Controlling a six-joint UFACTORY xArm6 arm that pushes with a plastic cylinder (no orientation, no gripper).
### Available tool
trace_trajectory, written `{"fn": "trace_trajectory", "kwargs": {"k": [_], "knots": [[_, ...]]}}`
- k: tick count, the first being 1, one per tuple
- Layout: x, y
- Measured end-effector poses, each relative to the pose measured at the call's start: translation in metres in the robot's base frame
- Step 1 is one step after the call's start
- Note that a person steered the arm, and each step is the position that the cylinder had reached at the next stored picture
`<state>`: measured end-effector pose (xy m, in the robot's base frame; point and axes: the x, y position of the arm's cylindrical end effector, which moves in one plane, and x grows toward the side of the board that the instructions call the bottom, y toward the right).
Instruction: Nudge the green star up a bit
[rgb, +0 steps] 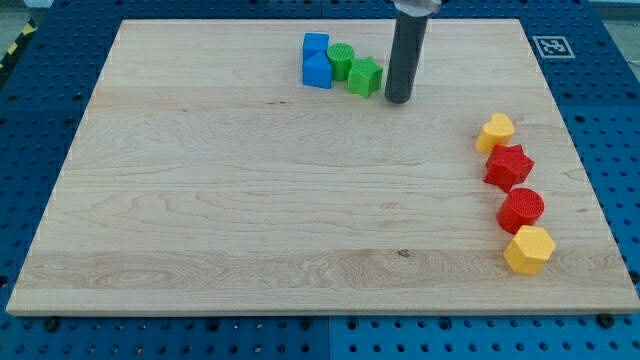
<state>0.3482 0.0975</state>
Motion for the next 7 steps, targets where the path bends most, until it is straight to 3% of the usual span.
{"fn": "trace_trajectory", "kwargs": {"k": [2,3,4,7], "knots": [[0.019,-0.017],[0.016,-0.062],[0.002,-0.063],[-0.007,-0.002]]}}
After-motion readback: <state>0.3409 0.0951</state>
